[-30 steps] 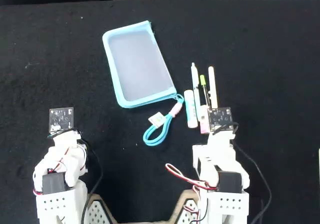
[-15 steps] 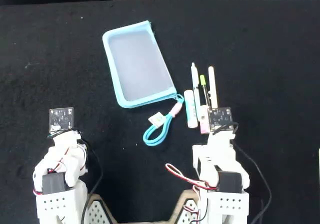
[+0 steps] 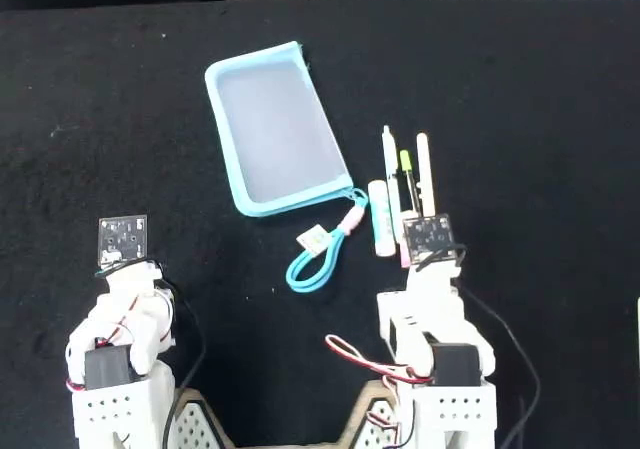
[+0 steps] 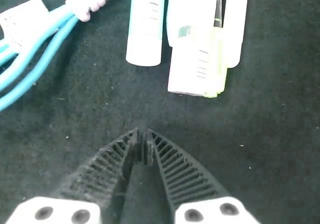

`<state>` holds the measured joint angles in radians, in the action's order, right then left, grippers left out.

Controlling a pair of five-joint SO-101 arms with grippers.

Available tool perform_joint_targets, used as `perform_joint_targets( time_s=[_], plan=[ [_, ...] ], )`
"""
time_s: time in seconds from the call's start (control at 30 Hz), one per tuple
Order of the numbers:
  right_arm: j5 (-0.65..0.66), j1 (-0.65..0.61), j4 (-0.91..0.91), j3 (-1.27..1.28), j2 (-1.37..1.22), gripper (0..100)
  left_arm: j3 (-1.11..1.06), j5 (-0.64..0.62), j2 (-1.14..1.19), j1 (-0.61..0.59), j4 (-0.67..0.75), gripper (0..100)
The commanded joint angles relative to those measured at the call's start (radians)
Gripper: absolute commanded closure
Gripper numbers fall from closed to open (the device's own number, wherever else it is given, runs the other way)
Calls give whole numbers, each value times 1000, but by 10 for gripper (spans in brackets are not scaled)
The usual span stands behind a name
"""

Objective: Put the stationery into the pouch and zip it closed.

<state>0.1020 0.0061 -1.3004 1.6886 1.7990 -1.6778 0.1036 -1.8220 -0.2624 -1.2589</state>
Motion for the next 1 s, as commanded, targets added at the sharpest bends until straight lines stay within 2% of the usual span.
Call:
perform_joint_targets(
  time_s=[0.0,0.07,0.27,0.37,0.47,0.67,0.73,0.9,0.97],
  plan=[
    [-5,-11,-8,-4,97,984,-21,-3,-3,8,-11,953],
    [-5,-11,11,-4,97,984,-21,-3,-3,8,-15,953],
    [-5,-11,318,-4,97,984,-21,2,-3,12,-15,950],
    [2,-11,407,-4,97,984,-21,3,-3,2,0,949],
    [2,-8,414,-4,97,984,-18,3,-3,-38,68,949],
    [3,-3,333,-4,97,983,-21,5,-3,-177,316,949],
    [31,-3,333,-4,97,983,-21,63,-3,-202,376,949],
    [140,-3,328,-4,97,983,-21,413,-3,-206,491,949],
    [143,-3,328,-4,97,983,-21,436,-3,-206,545,949]
  ],
)
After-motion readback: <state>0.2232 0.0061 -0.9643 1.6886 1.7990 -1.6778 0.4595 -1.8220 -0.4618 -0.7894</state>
